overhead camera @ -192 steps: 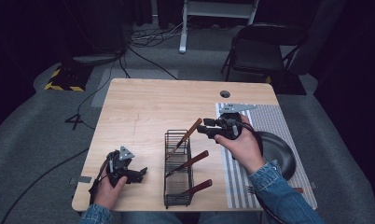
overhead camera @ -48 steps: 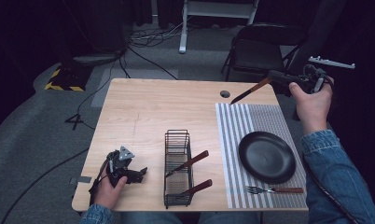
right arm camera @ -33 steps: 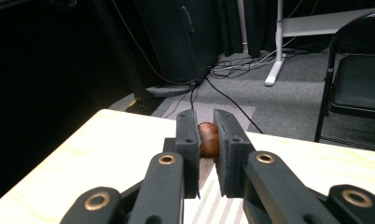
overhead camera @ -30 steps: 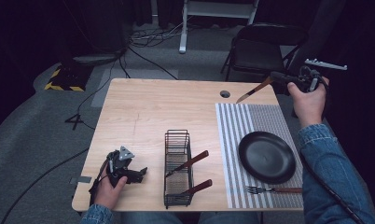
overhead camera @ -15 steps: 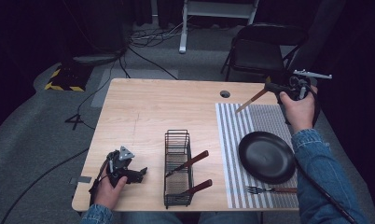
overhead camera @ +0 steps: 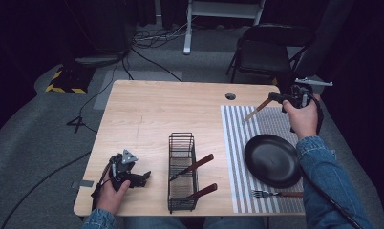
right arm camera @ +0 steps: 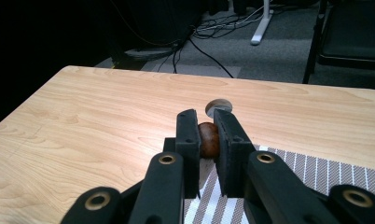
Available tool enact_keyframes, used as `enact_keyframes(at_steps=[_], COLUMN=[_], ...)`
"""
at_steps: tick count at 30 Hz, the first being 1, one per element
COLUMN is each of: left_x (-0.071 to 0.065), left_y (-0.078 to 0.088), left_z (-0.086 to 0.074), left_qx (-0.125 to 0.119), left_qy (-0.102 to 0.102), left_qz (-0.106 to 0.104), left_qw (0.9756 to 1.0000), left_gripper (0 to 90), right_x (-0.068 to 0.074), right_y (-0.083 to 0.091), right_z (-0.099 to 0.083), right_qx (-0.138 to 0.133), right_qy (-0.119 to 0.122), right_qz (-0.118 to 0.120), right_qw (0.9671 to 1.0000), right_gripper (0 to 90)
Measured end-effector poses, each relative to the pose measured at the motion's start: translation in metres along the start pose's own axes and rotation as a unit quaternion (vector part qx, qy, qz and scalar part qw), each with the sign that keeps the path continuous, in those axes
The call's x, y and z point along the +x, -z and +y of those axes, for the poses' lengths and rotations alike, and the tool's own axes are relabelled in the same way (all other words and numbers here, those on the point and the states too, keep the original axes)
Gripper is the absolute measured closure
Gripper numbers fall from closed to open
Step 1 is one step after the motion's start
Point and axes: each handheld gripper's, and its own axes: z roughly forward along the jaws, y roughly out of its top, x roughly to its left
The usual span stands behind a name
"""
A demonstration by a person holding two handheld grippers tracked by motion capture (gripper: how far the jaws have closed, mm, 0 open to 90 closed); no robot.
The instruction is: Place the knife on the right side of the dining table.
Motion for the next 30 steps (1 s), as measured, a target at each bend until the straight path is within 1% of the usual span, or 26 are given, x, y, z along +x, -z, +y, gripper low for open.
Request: enact_keyframes(at_steps=[7, 11, 18, 22, 25, 27, 30], left_x=[0.000, 0.000, 0.000, 0.000, 0.000, 0.000, 0.000], left_y=[0.000, 0.000, 0.000, 0.000, 0.000, 0.000, 0.000], left_z=[0.000, 0.000, 0.000, 0.000, 0.000, 0.000, 0.000], left_qx=[-0.001, -0.001, 0.000, 0.000, 0.000, 0.000, 0.000], left_qy=[0.000, 0.000, 0.000, 0.000, 0.000, 0.000, 0.000], left_qz=[0.000, 0.000, 0.000, 0.000, 0.000, 0.000, 0.000], left_qw=[1.0000, 1.0000, 1.0000, 1.0000, 1.0000, 1.0000, 1.0000], left_gripper=[0.2, 0.2, 0.2, 0.2, 0.2, 0.2, 0.2], right_x=[-0.005, -0.007, -0.009, -0.012, -0.016, -0.018, -0.022], right_y=[-0.002, -0.002, -0.001, -0.001, 0.000, -0.001, -0.002], right_z=[-0.007, -0.009, -0.011, -0.012, -0.012, -0.013, -0.015], right_qx=[0.003, 0.006, 0.007, 0.007, 0.009, 0.009, 0.008], right_qy=[-0.012, -0.020, -0.024, -0.028, -0.032, -0.037, -0.038], right_qz=[0.003, 0.012, 0.011, 0.011, 0.007, 0.003, -0.008], right_qw=[0.9999, 0.9997, 0.9996, 0.9995, 0.9994, 0.9993, 0.9992], right_gripper=[81.3, 81.2, 81.2, 81.1, 80.7, 79.4, 71.8])
